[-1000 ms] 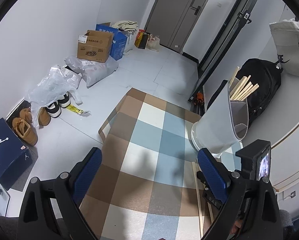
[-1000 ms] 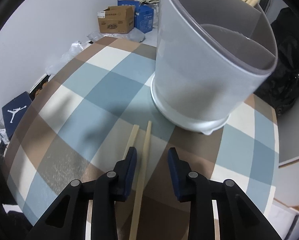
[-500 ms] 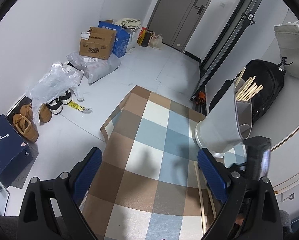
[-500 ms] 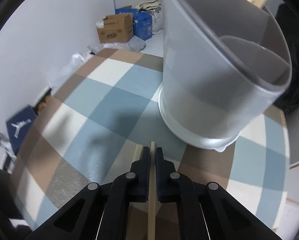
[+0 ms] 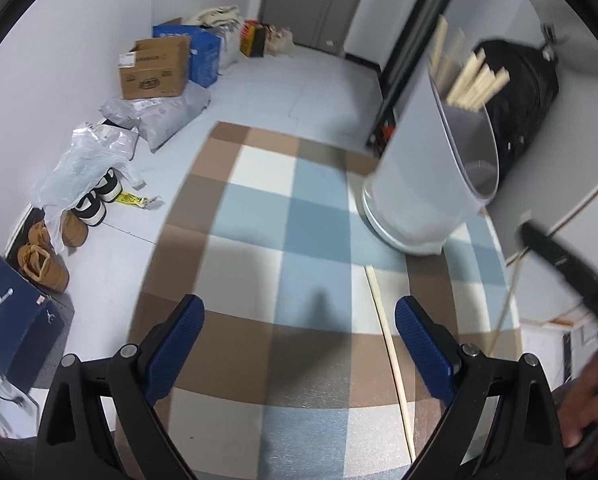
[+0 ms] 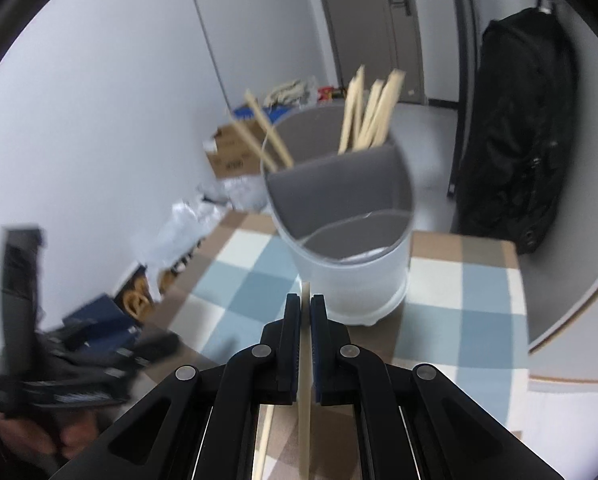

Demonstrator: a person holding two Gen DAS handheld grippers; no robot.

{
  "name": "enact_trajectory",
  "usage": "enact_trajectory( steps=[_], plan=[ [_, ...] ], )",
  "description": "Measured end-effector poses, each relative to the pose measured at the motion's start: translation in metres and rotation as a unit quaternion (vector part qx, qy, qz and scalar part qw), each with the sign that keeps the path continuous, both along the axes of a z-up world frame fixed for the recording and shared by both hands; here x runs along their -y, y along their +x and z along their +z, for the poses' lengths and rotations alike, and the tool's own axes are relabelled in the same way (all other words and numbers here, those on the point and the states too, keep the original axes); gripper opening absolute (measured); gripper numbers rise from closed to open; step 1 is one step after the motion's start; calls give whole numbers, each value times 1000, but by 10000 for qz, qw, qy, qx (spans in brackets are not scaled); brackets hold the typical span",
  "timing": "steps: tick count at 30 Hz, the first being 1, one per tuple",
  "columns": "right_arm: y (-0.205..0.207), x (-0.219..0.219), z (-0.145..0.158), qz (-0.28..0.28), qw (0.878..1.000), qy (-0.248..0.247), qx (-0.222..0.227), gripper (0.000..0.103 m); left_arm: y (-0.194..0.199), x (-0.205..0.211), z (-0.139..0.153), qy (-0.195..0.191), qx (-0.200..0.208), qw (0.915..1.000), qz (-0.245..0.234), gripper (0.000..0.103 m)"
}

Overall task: Organize utensils
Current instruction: 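Close the left tool on the last stick while the right tool holds its stick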

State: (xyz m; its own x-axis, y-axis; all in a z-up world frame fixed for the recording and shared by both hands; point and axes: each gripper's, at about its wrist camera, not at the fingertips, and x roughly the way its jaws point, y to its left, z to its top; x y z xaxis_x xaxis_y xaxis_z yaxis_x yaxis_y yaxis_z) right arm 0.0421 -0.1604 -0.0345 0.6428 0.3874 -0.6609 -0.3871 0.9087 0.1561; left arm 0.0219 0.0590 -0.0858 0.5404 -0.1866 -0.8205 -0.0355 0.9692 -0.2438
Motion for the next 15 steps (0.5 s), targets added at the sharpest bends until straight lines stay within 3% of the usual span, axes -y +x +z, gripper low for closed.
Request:
enact_trajectory(
  steps=[6,13,15],
  plan=[
    [-5,33,16,-101,9987,497,56,4,11,30,-2,220,-223,9989,-358,93],
    [-17,74,24,-310,9941,1039,67,4,35,53,-17,428,-687,9958,-424,93],
    [-20,84,23,-352,9925,1174,41,4,41,59,-21,571,-815,9942,-414,89]
  ],
)
